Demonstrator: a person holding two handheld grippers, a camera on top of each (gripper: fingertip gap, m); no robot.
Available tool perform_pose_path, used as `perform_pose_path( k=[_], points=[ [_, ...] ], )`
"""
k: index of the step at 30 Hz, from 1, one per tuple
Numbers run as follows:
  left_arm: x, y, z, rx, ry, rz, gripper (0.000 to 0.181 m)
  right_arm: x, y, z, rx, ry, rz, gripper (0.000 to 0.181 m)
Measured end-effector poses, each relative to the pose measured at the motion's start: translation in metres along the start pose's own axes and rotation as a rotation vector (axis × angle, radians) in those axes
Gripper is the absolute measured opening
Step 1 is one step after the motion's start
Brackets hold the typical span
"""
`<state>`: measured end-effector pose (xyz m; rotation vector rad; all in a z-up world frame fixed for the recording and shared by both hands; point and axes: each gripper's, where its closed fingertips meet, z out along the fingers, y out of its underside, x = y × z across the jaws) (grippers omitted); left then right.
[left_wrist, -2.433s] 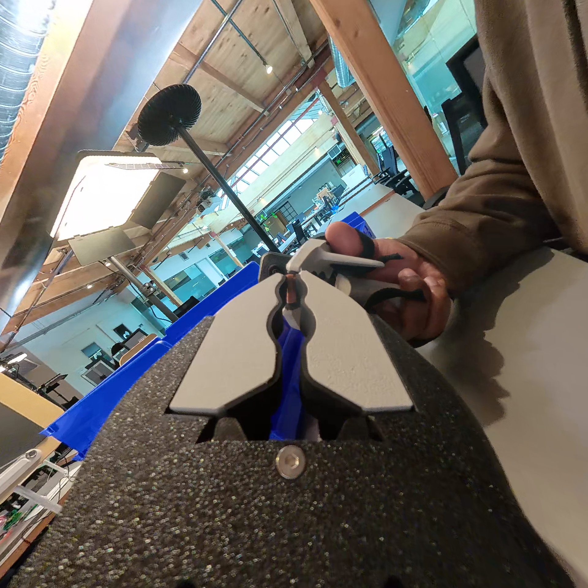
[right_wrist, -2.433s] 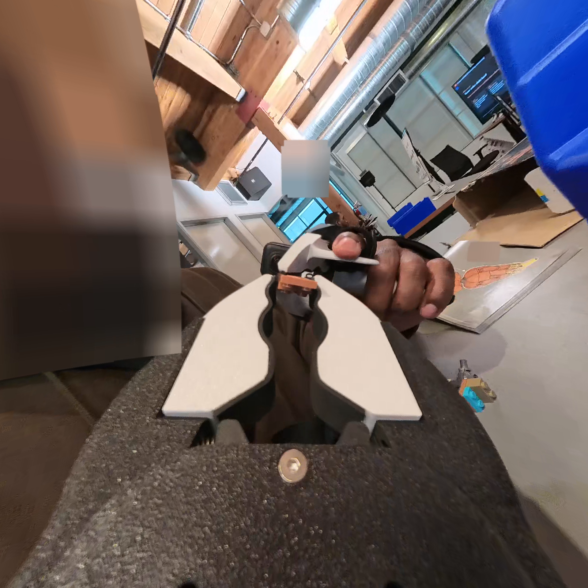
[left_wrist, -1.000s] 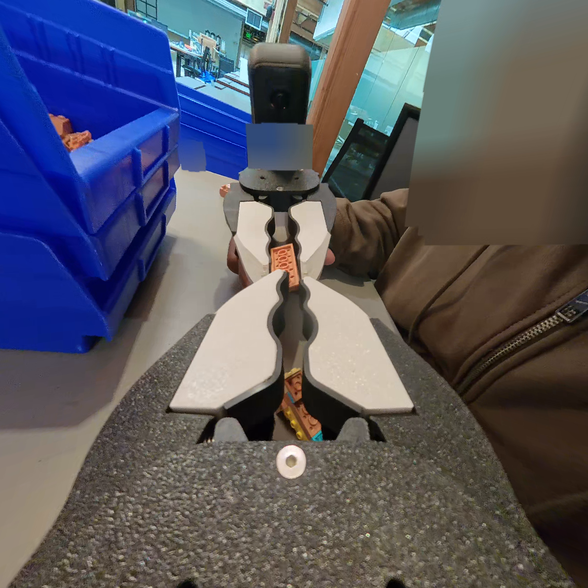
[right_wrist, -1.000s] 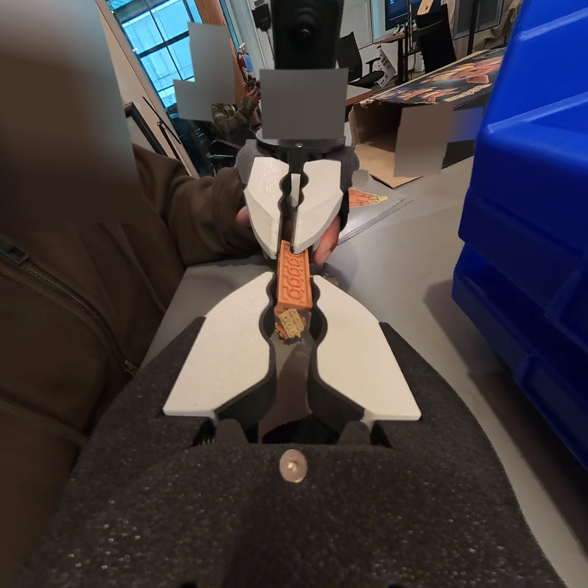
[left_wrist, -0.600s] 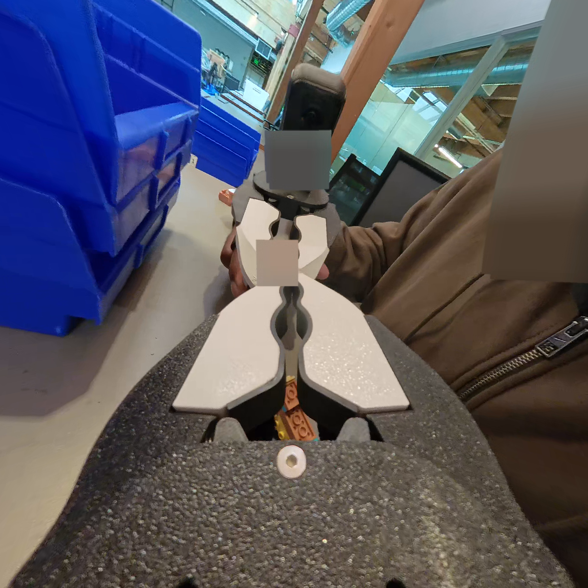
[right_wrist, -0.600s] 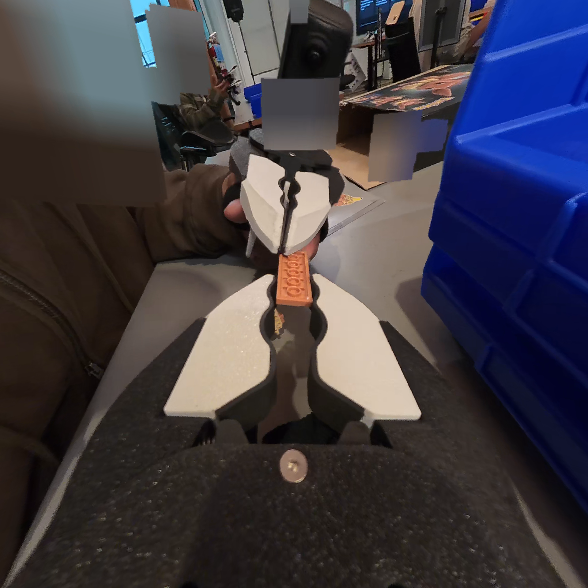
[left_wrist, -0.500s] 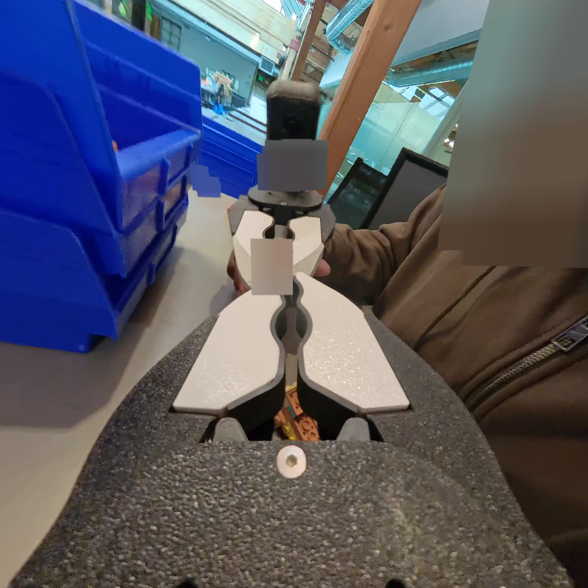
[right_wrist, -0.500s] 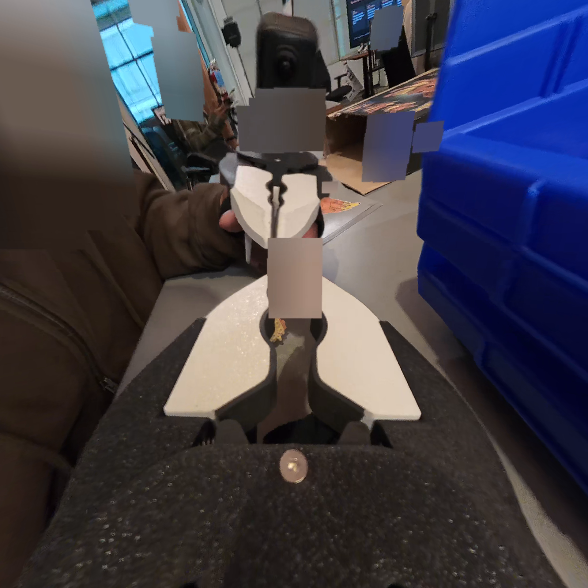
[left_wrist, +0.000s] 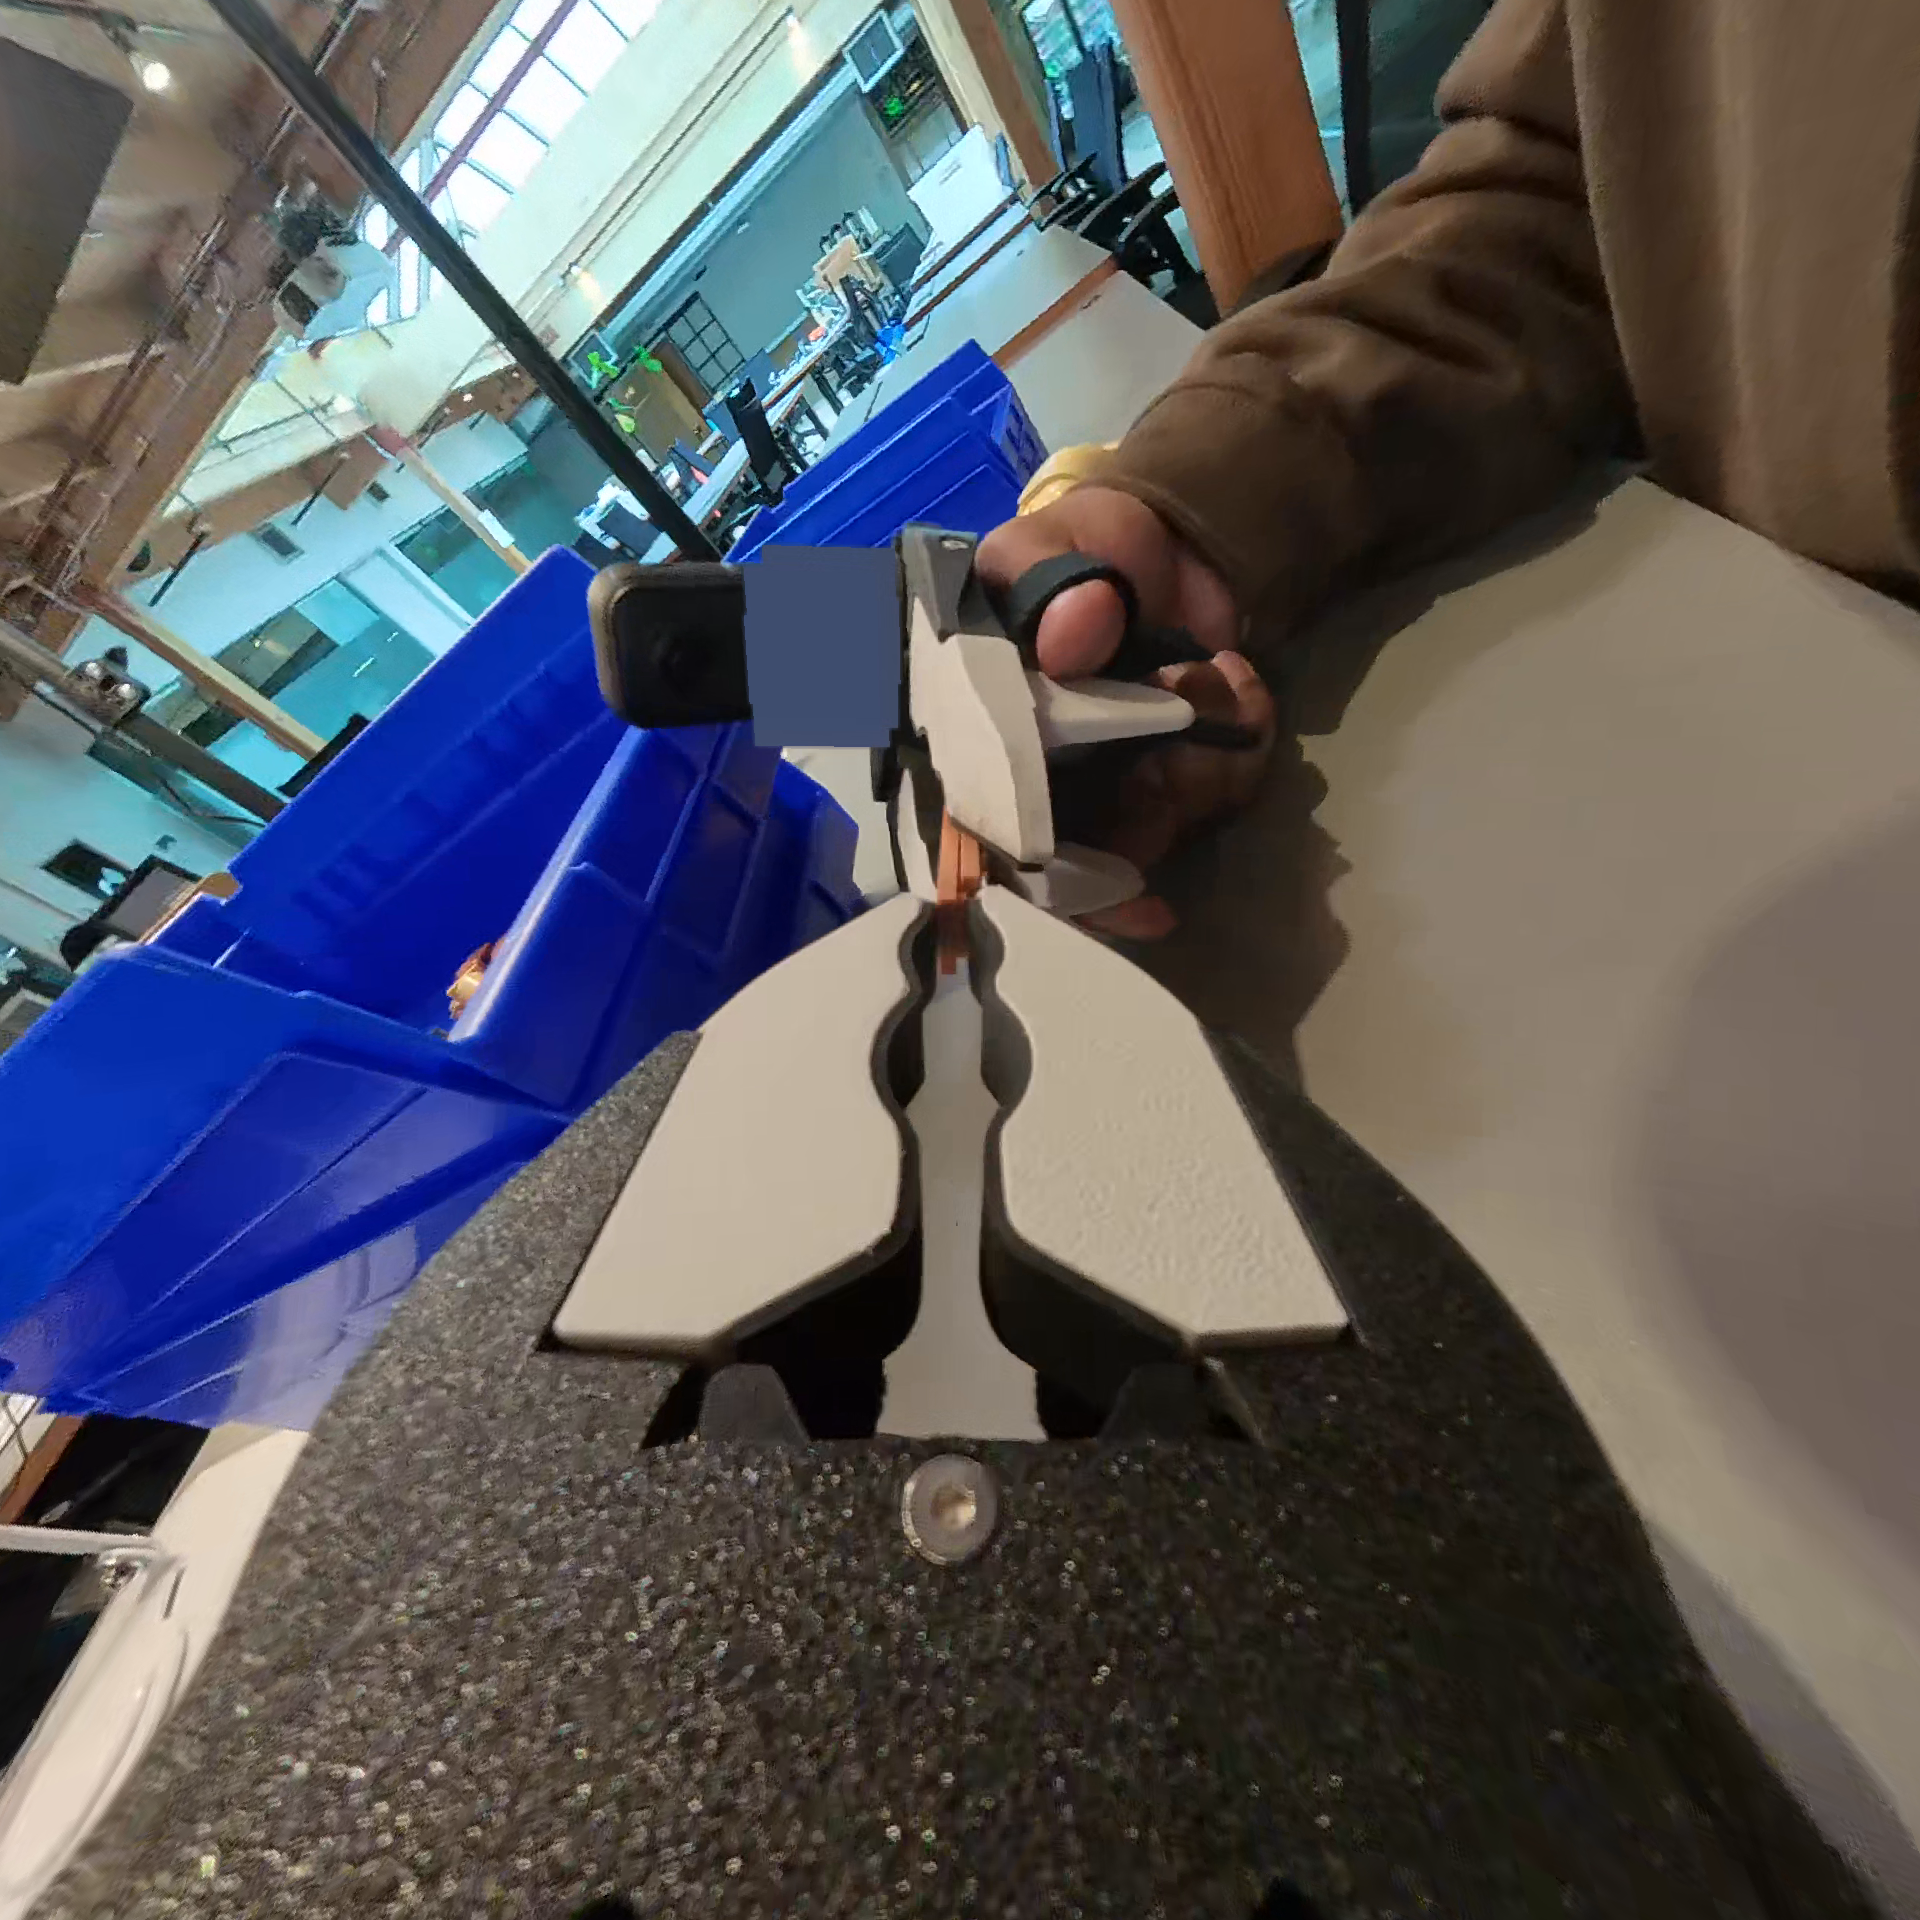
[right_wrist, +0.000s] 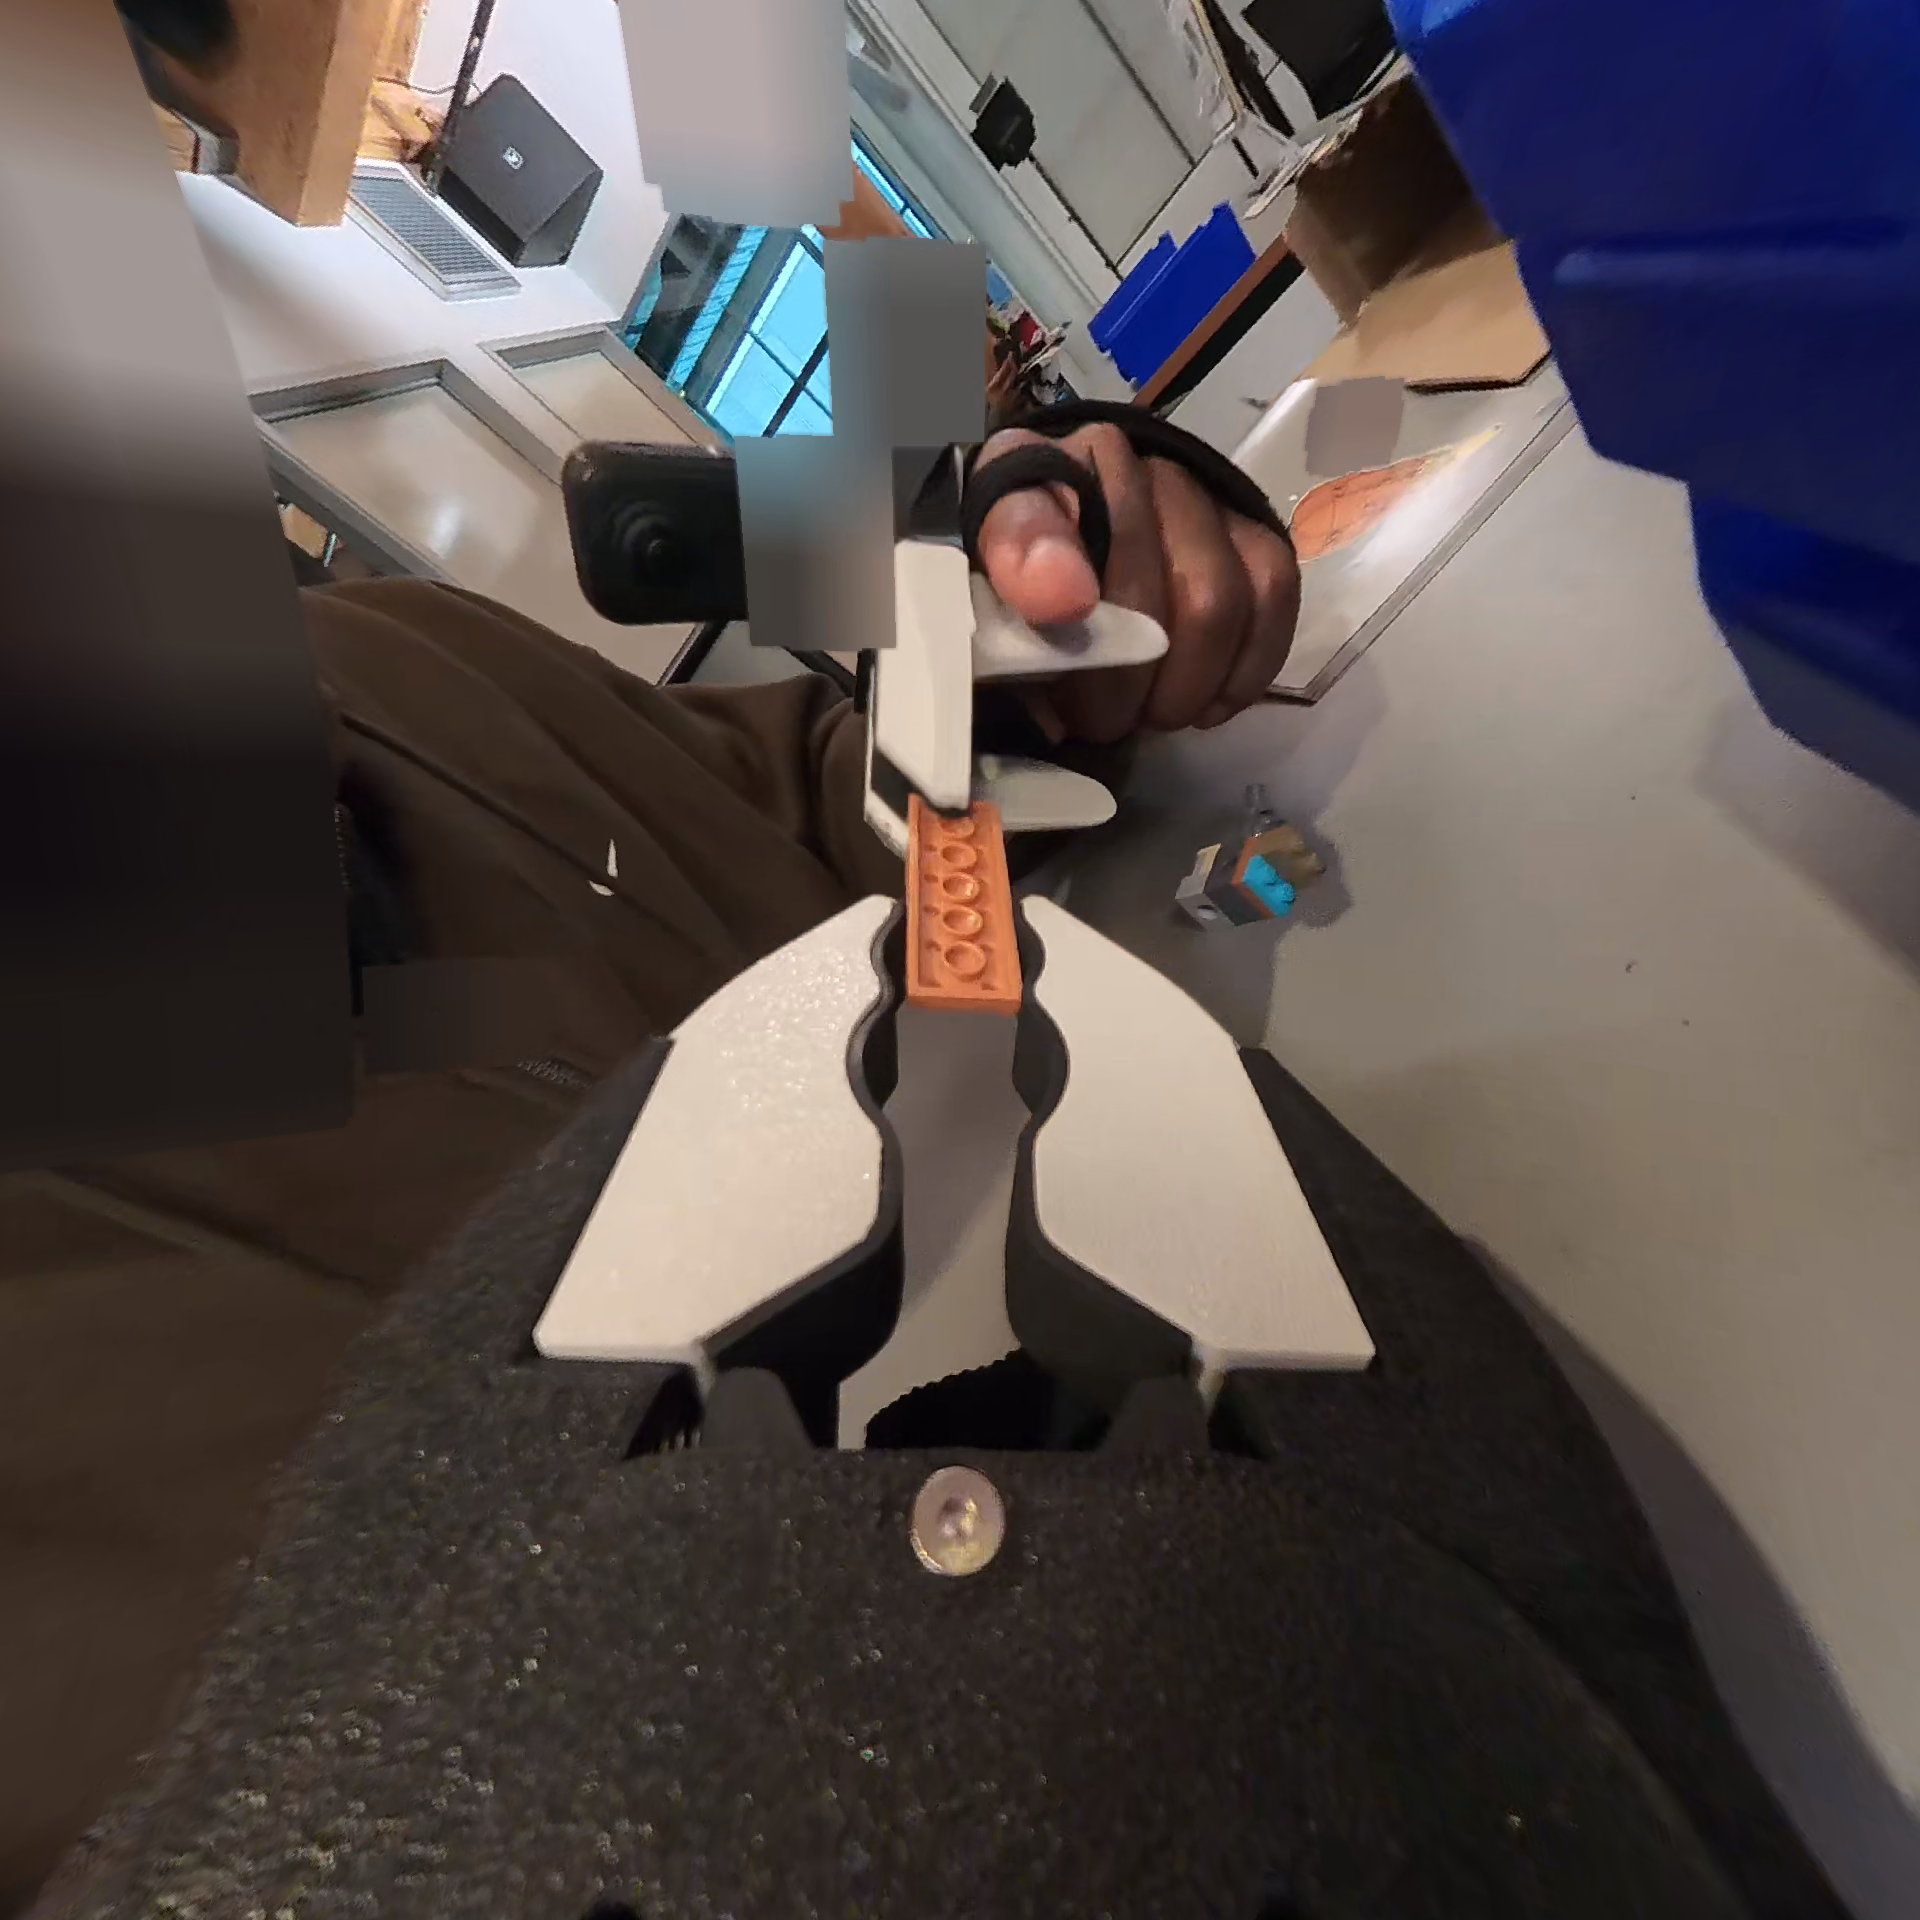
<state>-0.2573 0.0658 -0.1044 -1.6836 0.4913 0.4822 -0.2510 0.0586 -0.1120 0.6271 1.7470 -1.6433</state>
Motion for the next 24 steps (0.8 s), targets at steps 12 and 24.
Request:
perform_pose_path(
  k=[12,24],
  points=[
    [-0.011,0.003,0.003,-0.048,-0.108,-0.047,0.004,0.0,-0.013,-0.003,0.097,-0.005,0.032,0.025],
    [-0.007,-0.002,0.004,-0.058,-0.133,0.088,0.004,-0.002,-0.015,0.003,0.128,-0.021,0.033,0.018]
  ],
)
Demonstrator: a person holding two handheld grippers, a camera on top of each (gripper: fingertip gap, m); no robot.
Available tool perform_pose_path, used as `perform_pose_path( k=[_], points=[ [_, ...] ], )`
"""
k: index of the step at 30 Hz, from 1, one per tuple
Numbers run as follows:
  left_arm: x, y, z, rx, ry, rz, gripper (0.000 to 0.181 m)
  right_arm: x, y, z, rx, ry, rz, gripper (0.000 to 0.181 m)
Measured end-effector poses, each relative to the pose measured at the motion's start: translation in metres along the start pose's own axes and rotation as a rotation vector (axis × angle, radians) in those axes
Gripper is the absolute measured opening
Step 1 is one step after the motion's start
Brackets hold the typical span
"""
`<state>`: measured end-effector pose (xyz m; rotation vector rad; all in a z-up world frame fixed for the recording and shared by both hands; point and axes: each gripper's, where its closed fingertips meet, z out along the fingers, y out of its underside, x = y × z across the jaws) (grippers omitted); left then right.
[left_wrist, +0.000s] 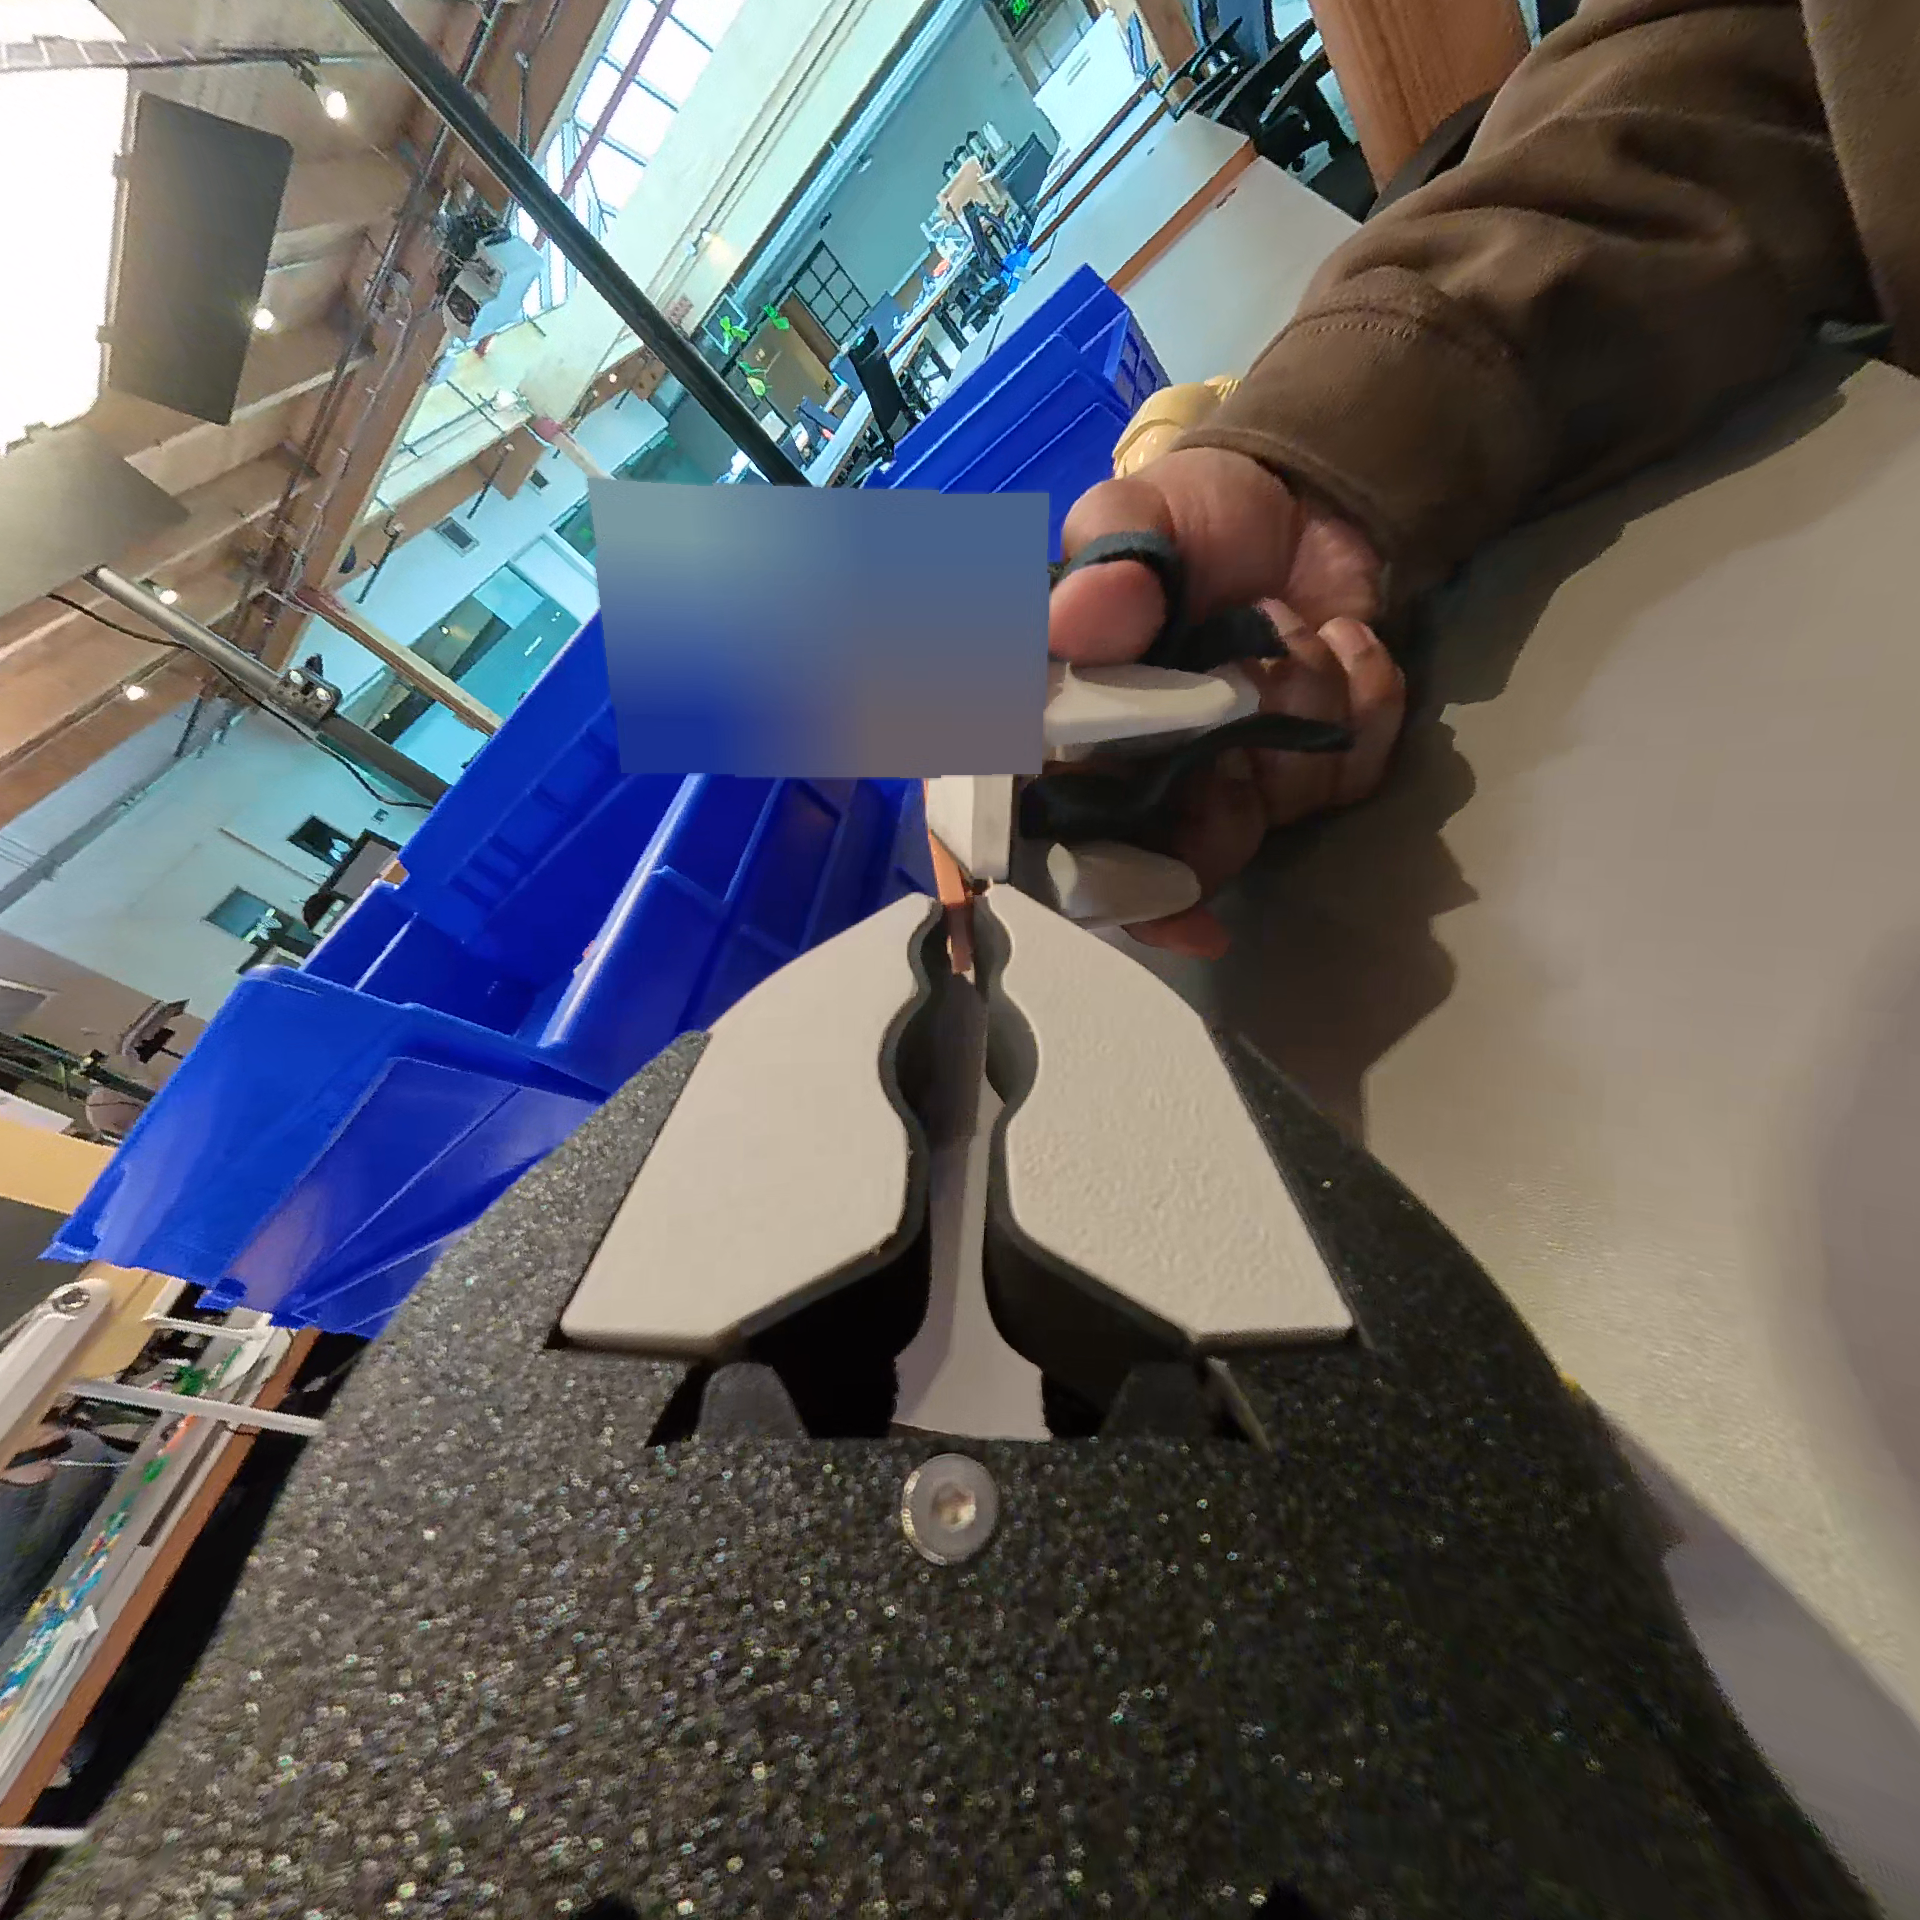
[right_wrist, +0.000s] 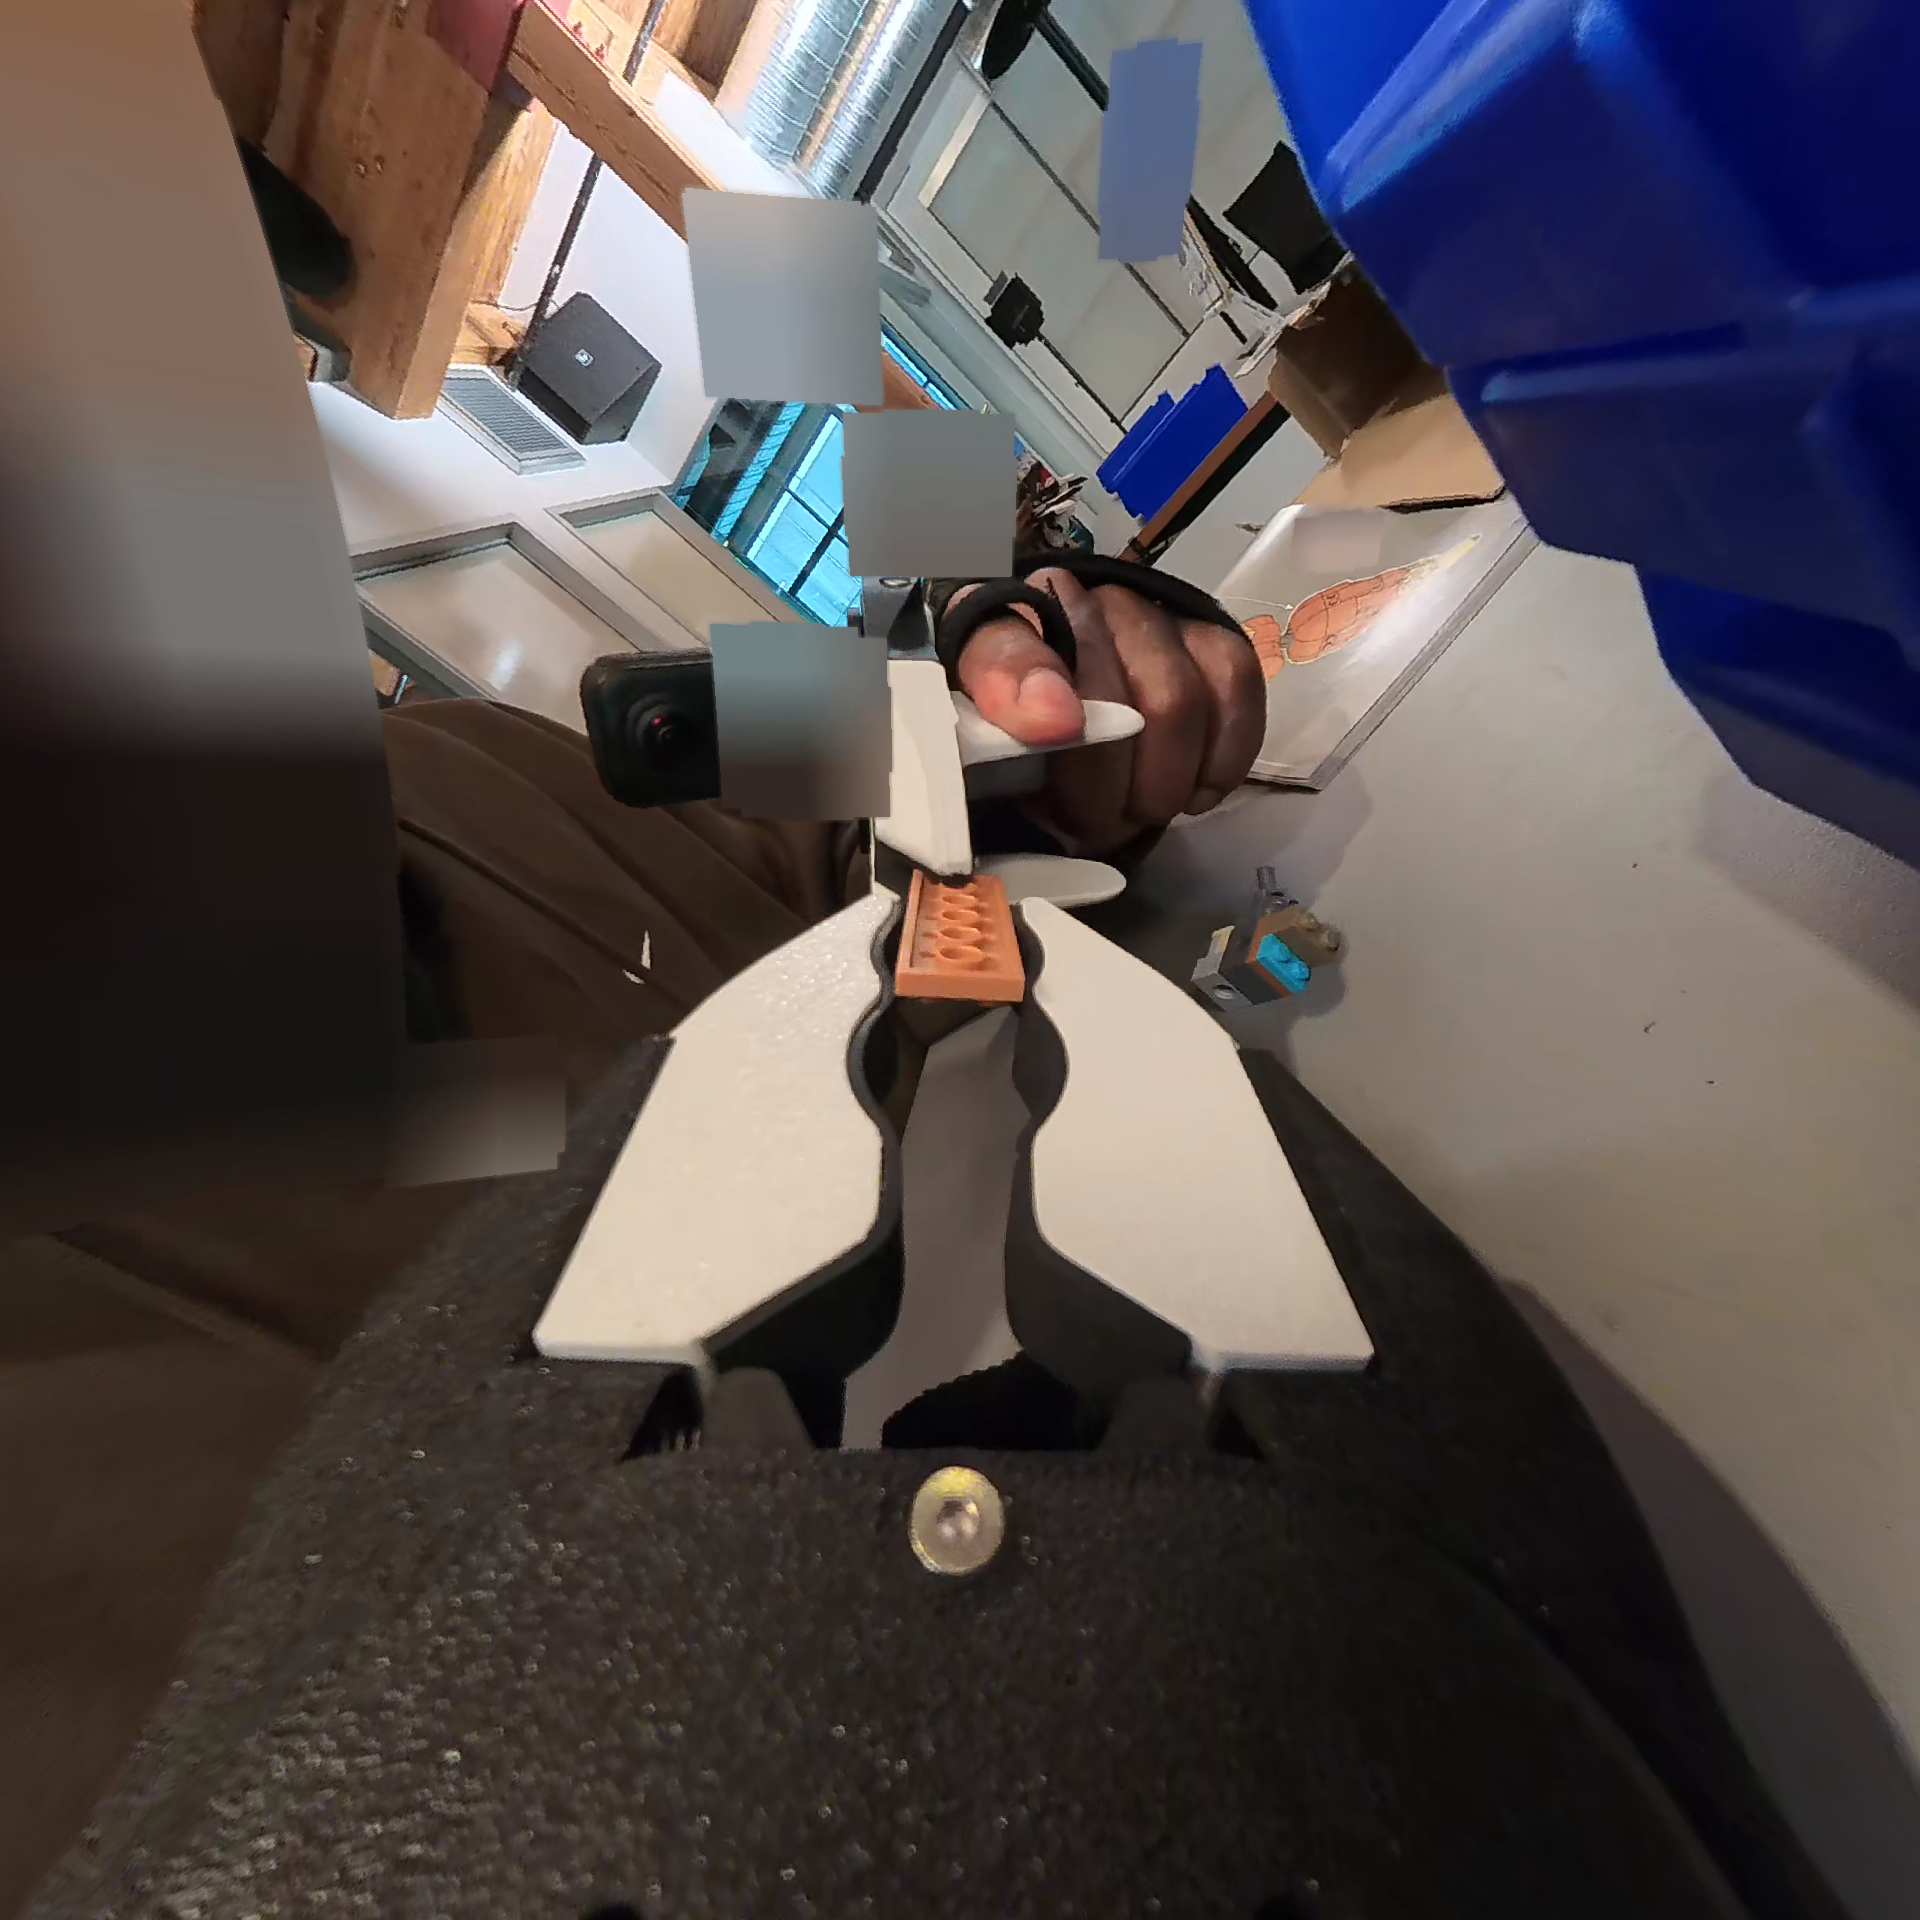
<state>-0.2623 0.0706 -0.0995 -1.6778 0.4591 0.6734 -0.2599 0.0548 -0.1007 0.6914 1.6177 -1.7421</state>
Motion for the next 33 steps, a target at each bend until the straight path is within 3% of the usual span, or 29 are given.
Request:
perform_pose_path(
  k=[11,20,26,33],
  points=[
    [0.009,0.01,0.001,-0.046,0.215,-0.448,0.006,0.014,0.012,-0.004,-0.139,0.169,-0.221,0.018],
    [0.016,0.012,0.0,-0.061,0.312,-0.606,0.006,0.017,0.021,-0.004,-0.212,0.199,-0.268,0.018],
    [0.006,0.007,0.001,-0.01,0.206,-0.497,0.004,0.011,0.006,-0.005,-0.093,0.146,-0.182,0.019],
    [0.0,0.006,0.003,-0.059,0.038,-0.171,0.004,0.006,-0.001,-0.005,-0.029,0.091,-0.108,0.019]
  ],
)
